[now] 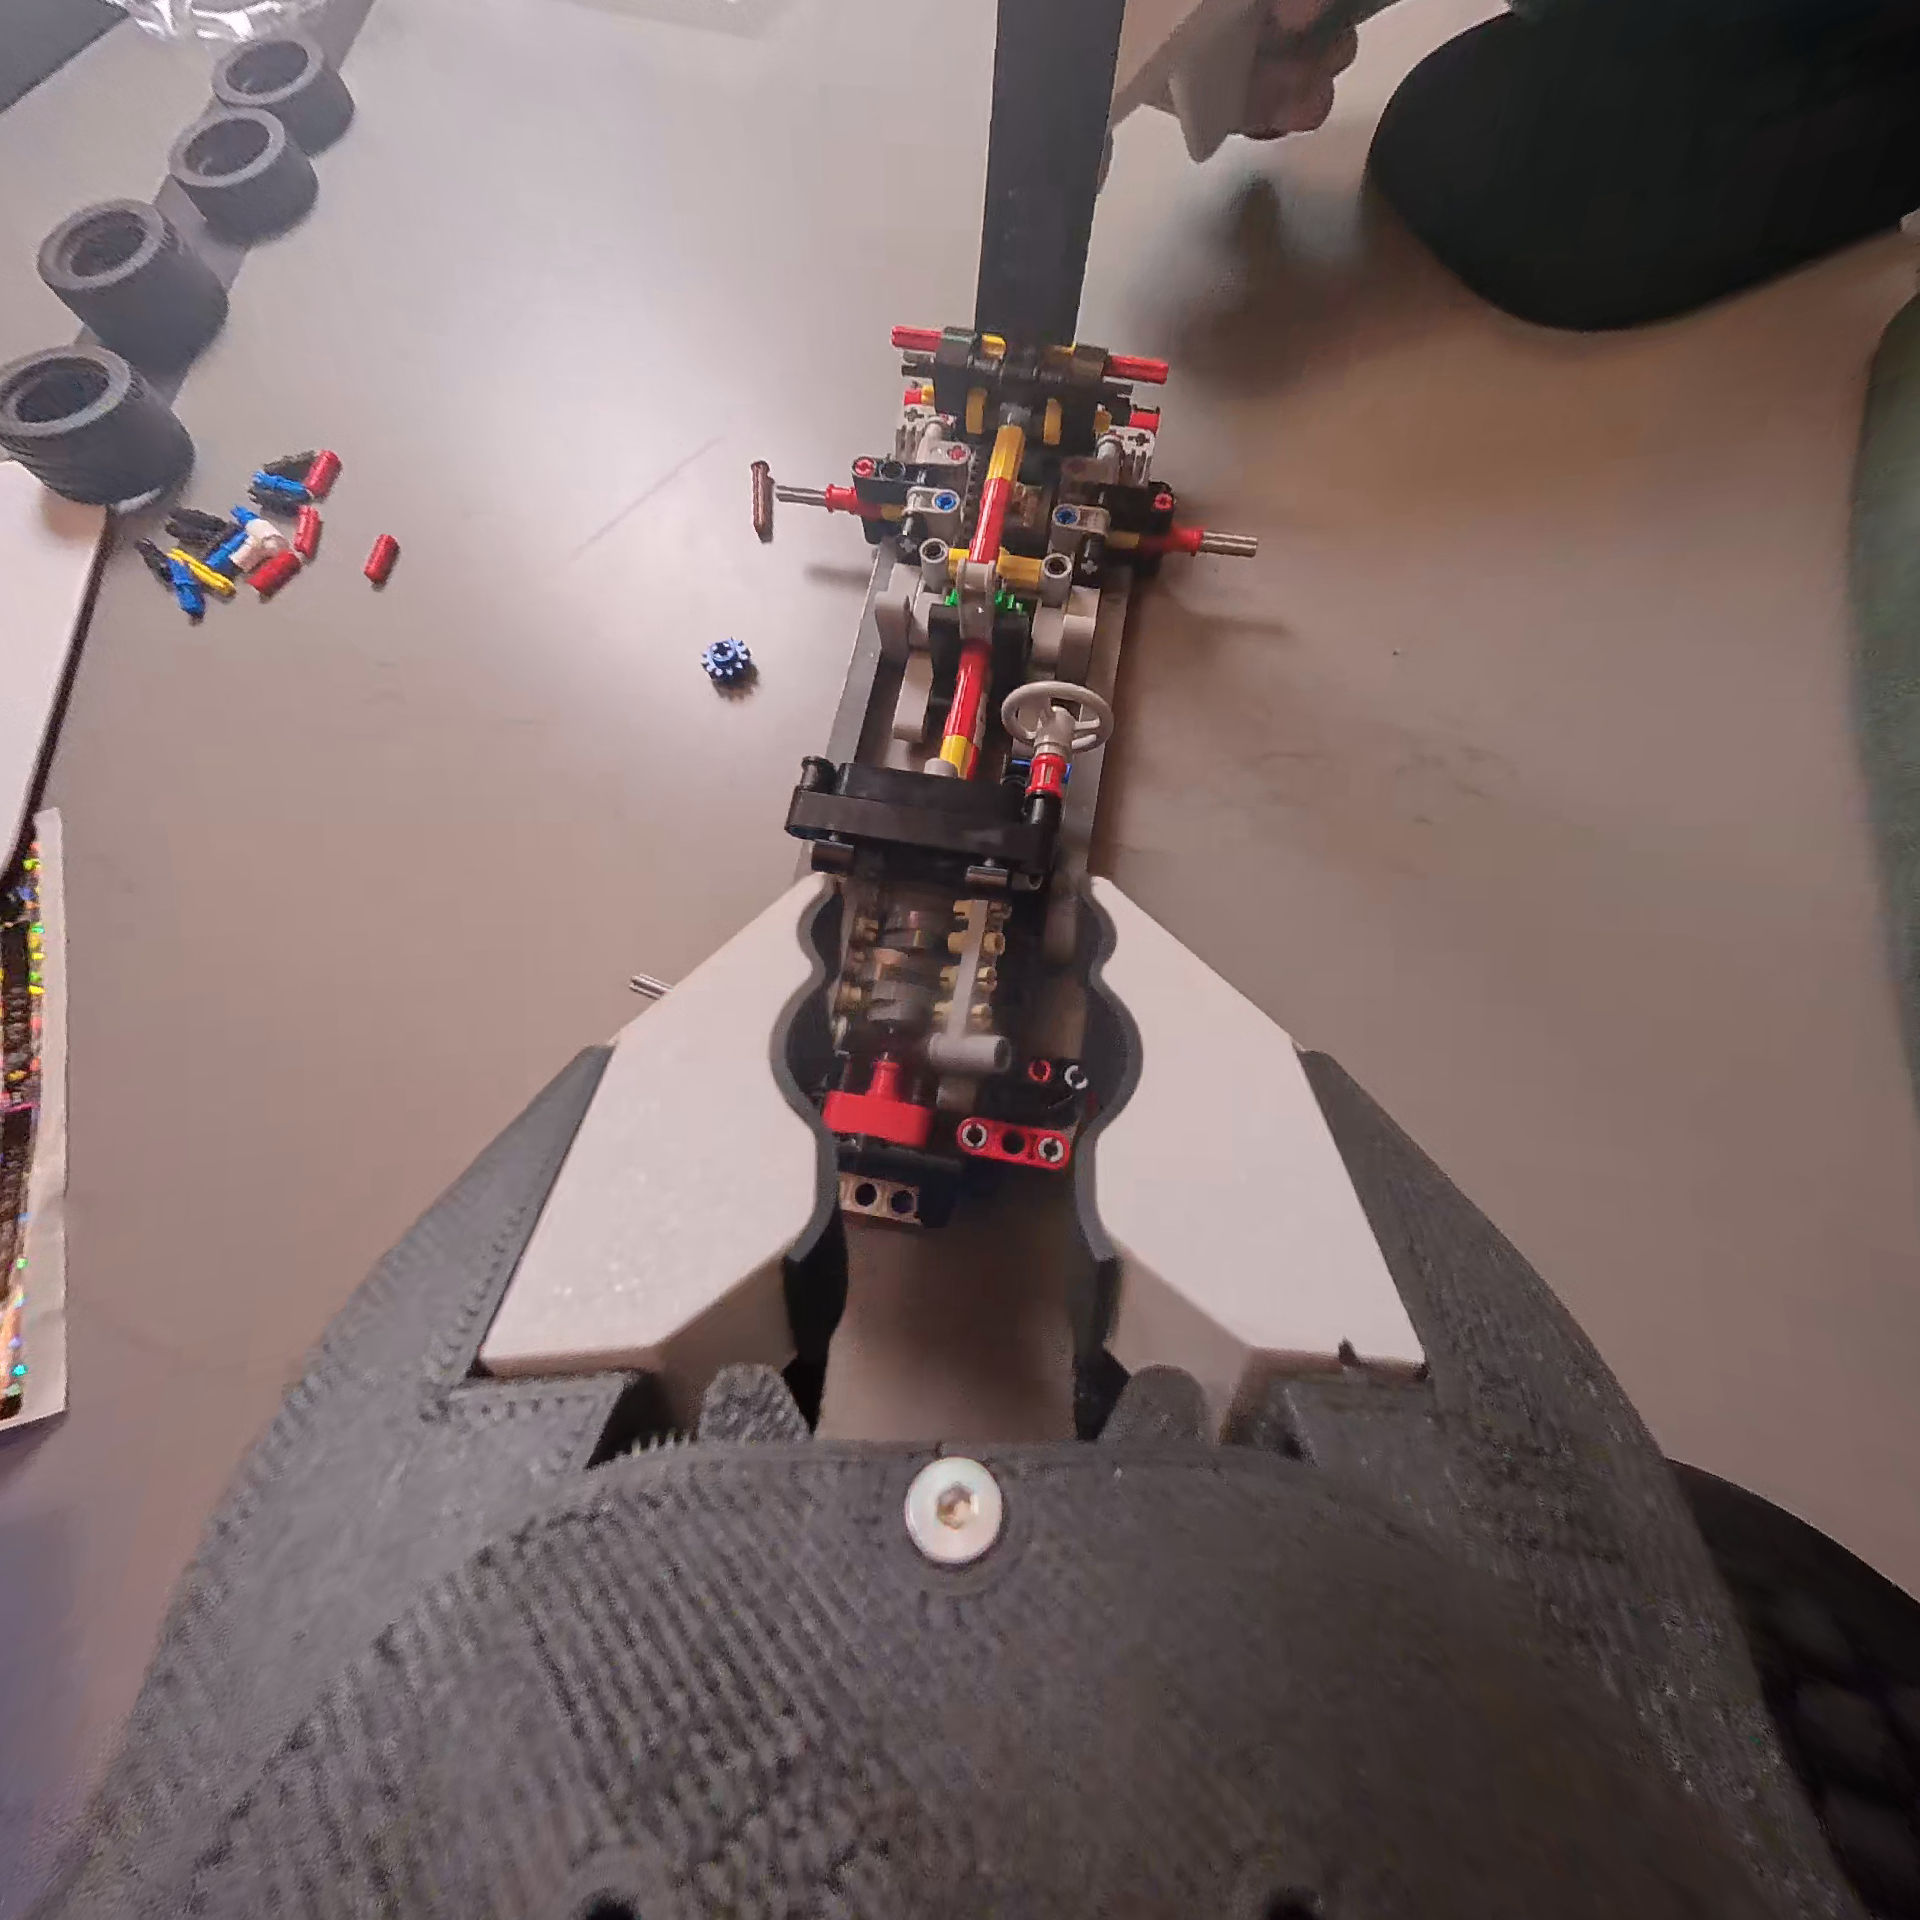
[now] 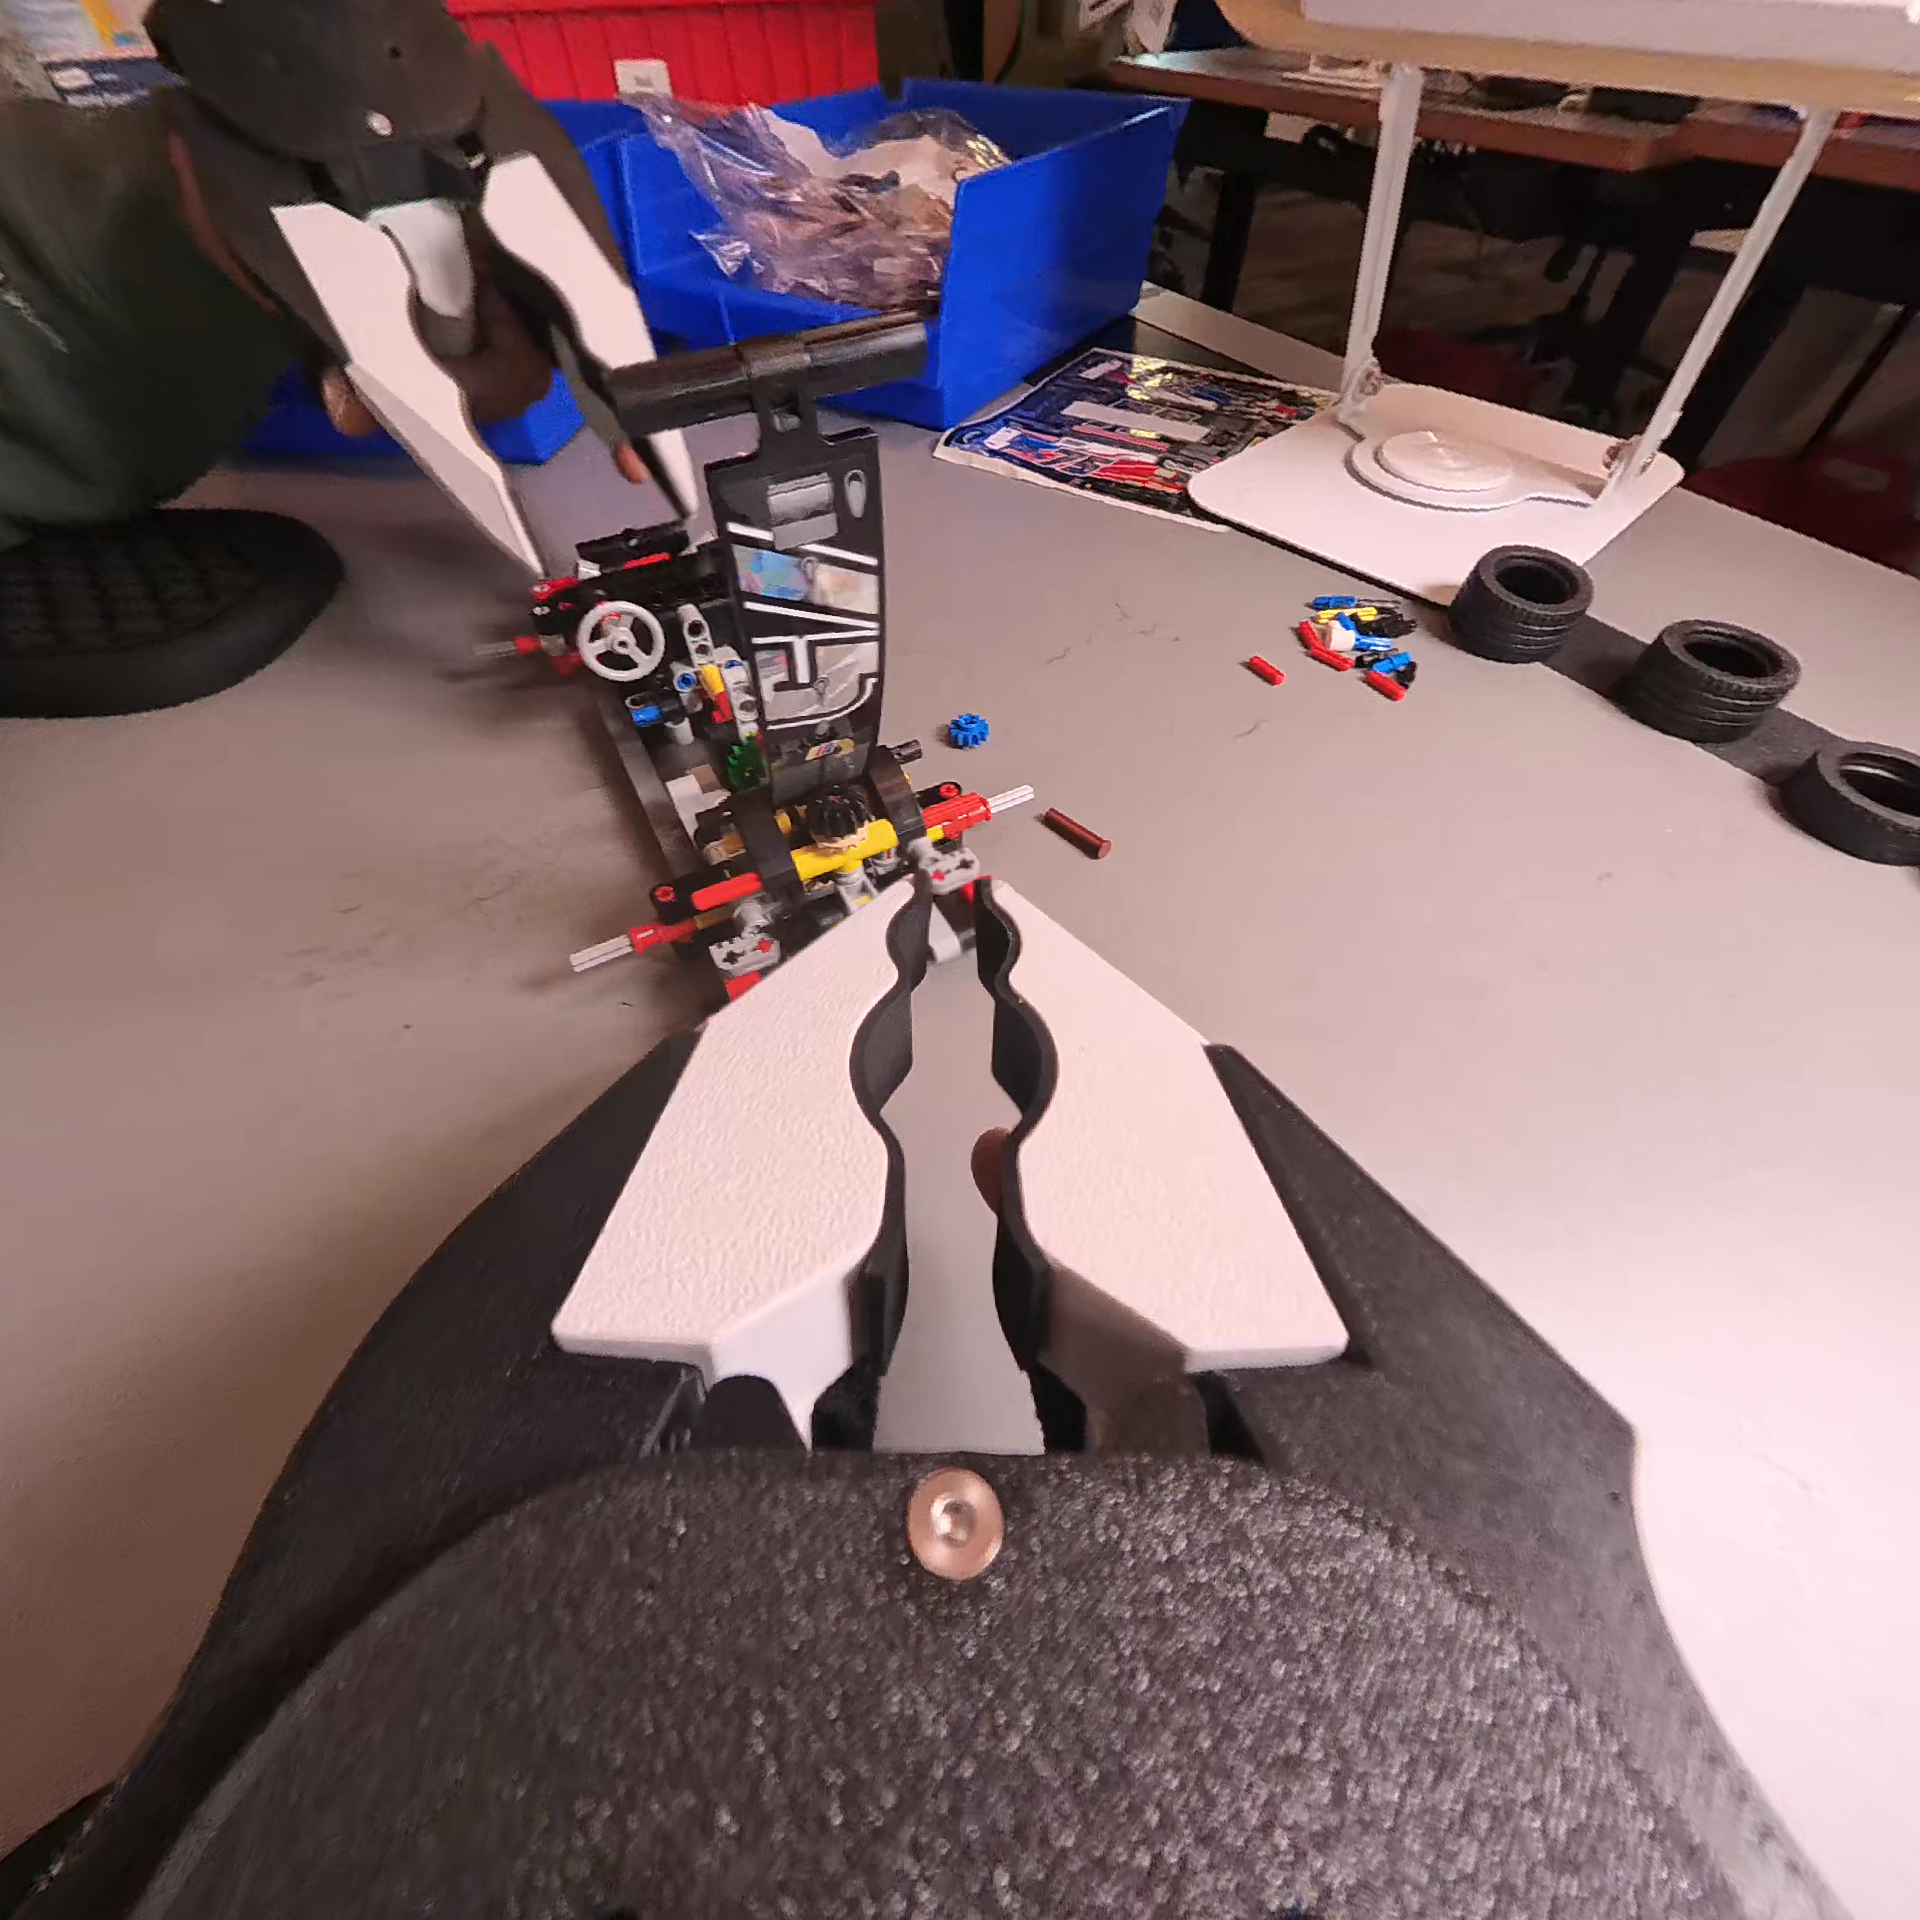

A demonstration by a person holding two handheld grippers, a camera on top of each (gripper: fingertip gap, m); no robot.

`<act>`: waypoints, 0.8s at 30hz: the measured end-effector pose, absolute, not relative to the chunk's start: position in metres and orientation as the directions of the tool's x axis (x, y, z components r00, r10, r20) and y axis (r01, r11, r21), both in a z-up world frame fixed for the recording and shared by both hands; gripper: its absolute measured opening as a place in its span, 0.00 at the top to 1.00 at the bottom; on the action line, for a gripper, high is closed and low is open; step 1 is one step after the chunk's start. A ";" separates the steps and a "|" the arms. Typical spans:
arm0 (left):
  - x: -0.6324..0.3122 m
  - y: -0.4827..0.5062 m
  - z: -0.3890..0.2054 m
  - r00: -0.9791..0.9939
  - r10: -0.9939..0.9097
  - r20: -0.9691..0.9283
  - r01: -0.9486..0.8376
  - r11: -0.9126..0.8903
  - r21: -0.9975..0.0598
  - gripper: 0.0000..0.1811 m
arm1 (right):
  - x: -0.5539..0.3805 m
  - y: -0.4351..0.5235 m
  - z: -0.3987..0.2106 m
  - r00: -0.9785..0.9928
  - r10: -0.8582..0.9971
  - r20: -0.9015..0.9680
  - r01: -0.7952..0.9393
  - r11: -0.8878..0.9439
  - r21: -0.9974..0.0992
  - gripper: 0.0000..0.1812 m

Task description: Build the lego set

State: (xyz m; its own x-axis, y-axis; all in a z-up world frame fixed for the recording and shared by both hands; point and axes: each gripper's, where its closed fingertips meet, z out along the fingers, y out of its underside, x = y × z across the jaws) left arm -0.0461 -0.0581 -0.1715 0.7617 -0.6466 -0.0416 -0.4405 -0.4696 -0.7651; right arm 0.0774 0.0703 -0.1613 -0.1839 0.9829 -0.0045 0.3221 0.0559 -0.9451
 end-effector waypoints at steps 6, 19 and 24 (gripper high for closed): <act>-0.036 -0.050 -0.176 0.728 -0.685 -0.027 -0.481 -0.484 -0.731 0.59 | 0.078 0.056 -0.166 -0.264 0.964 -0.030 0.339 0.063 -0.939 0.95; -0.033 -0.033 -0.197 0.696 -0.715 -0.069 -0.592 -0.516 -0.619 0.66 | 0.085 0.042 -0.169 -0.313 0.949 -0.029 0.331 0.081 -0.940 0.96; -0.033 -0.036 -0.197 0.704 -0.706 -0.076 -0.594 -0.528 -0.607 0.66 | 0.088 0.041 -0.169 -0.315 0.949 -0.022 0.326 0.086 -0.942 0.96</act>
State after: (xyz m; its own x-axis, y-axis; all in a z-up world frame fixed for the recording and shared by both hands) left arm -0.0333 -0.0355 -0.1968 0.7042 -0.7059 -0.0762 -0.5945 -0.5277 -0.6068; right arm 0.0877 0.0411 -0.1686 -0.3147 0.9489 -0.0219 0.3257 0.0863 -0.9415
